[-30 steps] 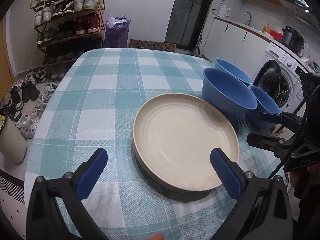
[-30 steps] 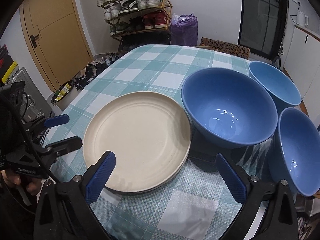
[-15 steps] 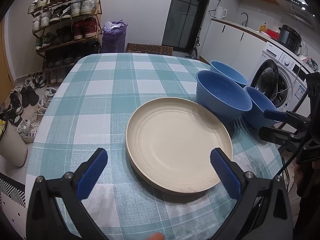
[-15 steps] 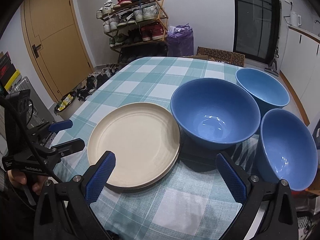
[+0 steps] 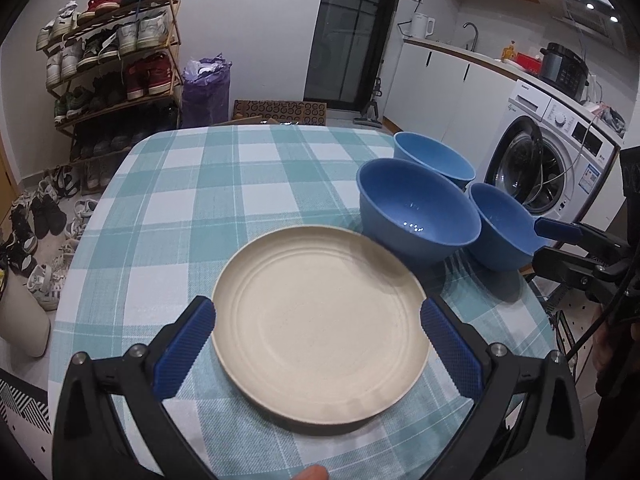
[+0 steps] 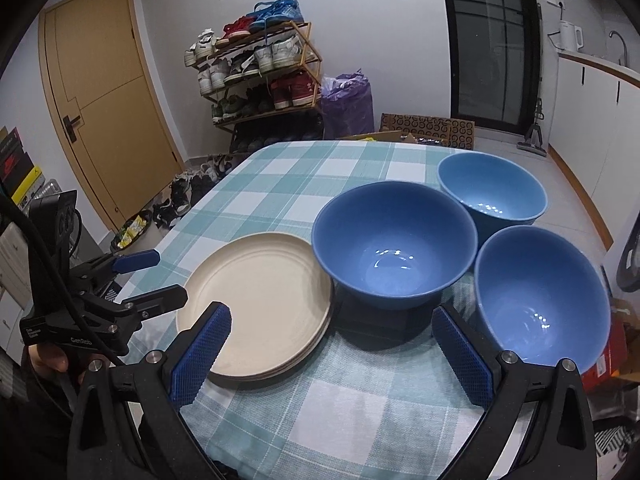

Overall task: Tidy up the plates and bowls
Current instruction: 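Pull both tools back from the stacked cream plates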

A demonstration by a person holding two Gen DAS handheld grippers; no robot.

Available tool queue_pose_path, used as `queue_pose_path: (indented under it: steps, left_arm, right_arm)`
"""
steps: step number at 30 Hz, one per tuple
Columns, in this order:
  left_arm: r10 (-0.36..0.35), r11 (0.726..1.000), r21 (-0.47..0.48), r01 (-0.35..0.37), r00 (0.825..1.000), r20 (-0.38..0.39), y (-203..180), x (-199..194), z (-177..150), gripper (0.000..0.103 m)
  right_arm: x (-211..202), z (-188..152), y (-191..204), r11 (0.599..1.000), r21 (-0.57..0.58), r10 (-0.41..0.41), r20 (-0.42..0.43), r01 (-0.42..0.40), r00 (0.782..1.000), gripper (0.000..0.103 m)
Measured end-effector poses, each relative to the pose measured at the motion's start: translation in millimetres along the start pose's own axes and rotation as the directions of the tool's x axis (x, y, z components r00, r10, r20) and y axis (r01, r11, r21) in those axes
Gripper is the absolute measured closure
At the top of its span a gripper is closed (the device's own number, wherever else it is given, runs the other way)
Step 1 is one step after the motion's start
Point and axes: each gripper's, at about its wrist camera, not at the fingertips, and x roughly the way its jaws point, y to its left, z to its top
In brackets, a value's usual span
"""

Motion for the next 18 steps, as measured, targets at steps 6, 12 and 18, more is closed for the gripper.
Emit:
queue_pose_path:
  steps: [6,12,18]
  left_arm:
    - [-0.027,1.000,-0.001,0.027,1.000,0.015,-8.6,0.3,16.9,0.000]
    - [-0.033,0.999,0.004,0.033,0.999,0.033,-17.7,0.4,31.5,0.000]
    - [-0.031,0.999,0.017,0.030,0.998,0.047,-27.4,2.5,47.9,0.000]
  right_arm:
    - [-21.4,8.6,-10.2,1.000,0.006,-0.019,0.043,0.018,0.999,0.001]
    - [-43.2,17.1,-24.2,0.999,0.019,-0.040,0.076,0.039,0.996,0.001]
    - [-61.3,24.9,-39.2,0.998,0.034,-0.060,0.105,0.057,0.993,0.001]
